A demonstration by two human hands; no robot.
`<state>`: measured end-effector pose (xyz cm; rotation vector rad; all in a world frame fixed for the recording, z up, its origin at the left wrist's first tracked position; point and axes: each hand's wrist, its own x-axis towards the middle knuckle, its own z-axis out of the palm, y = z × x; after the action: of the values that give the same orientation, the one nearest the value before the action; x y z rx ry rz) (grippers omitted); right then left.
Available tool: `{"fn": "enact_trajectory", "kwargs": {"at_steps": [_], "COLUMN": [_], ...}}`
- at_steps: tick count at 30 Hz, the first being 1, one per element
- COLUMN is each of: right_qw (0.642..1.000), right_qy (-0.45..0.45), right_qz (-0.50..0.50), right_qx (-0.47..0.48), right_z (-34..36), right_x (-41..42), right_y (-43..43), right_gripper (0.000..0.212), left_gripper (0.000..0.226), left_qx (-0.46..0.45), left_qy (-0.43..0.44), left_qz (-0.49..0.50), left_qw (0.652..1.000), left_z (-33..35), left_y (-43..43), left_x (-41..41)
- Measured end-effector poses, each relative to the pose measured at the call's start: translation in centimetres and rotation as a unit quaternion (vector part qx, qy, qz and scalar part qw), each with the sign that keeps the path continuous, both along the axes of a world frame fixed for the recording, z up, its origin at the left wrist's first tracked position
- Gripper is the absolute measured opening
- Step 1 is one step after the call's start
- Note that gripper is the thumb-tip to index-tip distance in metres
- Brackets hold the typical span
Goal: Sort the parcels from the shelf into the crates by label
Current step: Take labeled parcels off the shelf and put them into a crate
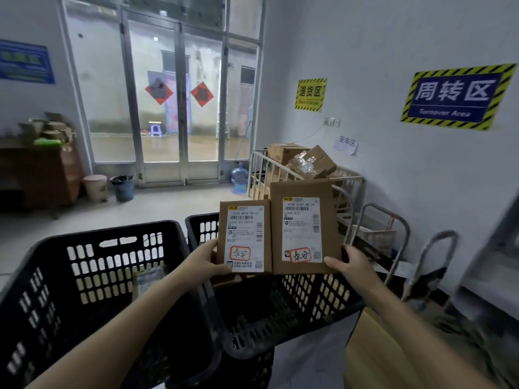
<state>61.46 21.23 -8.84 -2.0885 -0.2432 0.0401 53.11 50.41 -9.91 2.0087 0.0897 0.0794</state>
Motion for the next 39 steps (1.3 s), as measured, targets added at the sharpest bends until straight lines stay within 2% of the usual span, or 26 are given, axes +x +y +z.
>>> {"fn": "enact_trajectory", "kwargs": {"at_steps": [10,13,20,25,30,34,39], "right_qw": [0.984,0.975,0.959,0.941,0.915,0.9,0.889], "right_qy": [0.067,0.114,0.164,0.203,0.245,0.262,0.281], "right_qz": [0.158,0.189,0.223,0.247,0.273,0.272,0.27], "right_qx": [-0.039,-0.032,-0.066,-0.114,-0.166,-0.216,-0.24], "right_z": [-3.3,-4.4,-6.6,-8.2,-9.6,-11.0,-12.1], "right_x": [7.2,8.5,10.8,12.2,13.1,13.7,14.4], "right_y": [0.8,0.5,0.1,-0.6,0.0,1.1,2.3], "right_gripper": [0.066,0.07,0.075,0.071,0.054,0.05,0.049], "left_gripper": [0.075,0.083,0.085,0.077,0.081,0.077,0.089], "left_qx": [0.029,0.034,0.046,0.032,0.014,0.038,0.053], "left_qy": [0.096,0.125,0.211,0.265,0.339,0.371,0.404], "left_qz": [0.055,0.075,0.14,0.171,0.198,0.222,0.235], "left_qw": [0.993,0.989,0.966,0.949,0.92,0.901,0.883], "left_z": [-1.7,-2.4,-4.0,-5.9,-8.2,-8.6,-8.6], "left_y": [-0.3,-1.5,-3.5,-5.4,-6.4,-6.9,-7.3], "left_x": [2.3,2.8,4.0,4.4,5.0,6.0,6.8]}}
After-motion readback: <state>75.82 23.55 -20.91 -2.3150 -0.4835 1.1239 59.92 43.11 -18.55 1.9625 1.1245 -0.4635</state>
